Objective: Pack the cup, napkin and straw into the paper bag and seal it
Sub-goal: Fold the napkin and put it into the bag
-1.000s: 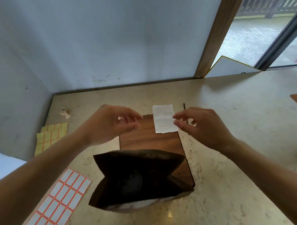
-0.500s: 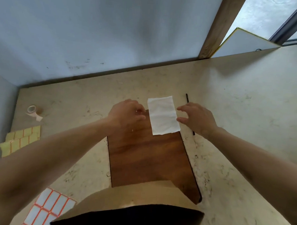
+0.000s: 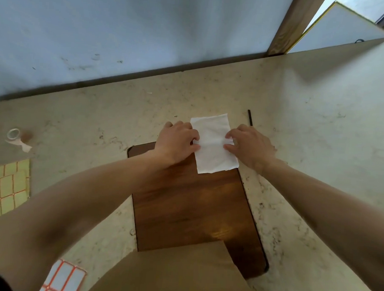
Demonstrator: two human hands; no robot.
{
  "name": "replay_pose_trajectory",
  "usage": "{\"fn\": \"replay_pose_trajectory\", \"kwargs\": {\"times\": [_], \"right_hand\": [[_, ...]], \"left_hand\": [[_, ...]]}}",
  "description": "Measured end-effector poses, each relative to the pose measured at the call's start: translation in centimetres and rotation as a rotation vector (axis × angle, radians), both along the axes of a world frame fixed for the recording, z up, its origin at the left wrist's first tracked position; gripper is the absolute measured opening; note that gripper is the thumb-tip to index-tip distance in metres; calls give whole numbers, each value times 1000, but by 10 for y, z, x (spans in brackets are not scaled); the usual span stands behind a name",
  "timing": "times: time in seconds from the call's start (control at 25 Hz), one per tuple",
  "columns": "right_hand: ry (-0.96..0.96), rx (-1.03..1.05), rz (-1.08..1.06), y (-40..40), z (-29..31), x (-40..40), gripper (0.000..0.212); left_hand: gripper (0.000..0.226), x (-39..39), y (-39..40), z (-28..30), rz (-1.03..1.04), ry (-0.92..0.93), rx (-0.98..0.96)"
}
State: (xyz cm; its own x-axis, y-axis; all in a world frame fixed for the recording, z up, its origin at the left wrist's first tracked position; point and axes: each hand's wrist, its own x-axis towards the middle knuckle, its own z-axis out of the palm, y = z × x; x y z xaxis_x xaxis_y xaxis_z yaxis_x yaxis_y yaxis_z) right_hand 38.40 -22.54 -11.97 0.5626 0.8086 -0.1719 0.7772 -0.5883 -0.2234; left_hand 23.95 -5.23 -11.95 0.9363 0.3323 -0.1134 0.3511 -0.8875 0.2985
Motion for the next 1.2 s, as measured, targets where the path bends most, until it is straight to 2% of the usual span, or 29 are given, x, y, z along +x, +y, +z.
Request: {"fn": "replay_pose_trajectory", "kwargs": {"times": [0.12, 0.32, 0.56, 0.64, 0.8, 0.92, 1.04, 1.12, 1.2], "right_hand": [[5, 10, 9, 6, 0, 1, 22], [24, 1, 23, 9, 6, 1, 13], [49, 146, 50, 5, 38, -10, 8], [123, 203, 31, 3, 58, -18, 12], [398, 379, -66, -4, 109, -45, 9], [574, 502, -136, -16, 152, -73, 13], [750, 602, -130, -33, 193, -102, 15], [823, 644, -99, -44, 215, -120, 25], [819, 681, -73, -52, 232, -137, 28]], "left_hand": [[15, 1, -3, -1, 35, 2, 5], [12, -1, -7, -1, 45, -3, -10], [7, -14, -8, 26, 72, -106, -96], [8, -23, -9, 47, 114, -159, -186], [2, -52, -14, 99, 207, -273, -366], [7, -79, -24, 144, 304, -370, -483], [4, -107, -38, 186, 400, -495, -594], [6, -125, -52, 209, 414, -565, -600], [7, -143, -67, 226, 408, -609, -625]]}}
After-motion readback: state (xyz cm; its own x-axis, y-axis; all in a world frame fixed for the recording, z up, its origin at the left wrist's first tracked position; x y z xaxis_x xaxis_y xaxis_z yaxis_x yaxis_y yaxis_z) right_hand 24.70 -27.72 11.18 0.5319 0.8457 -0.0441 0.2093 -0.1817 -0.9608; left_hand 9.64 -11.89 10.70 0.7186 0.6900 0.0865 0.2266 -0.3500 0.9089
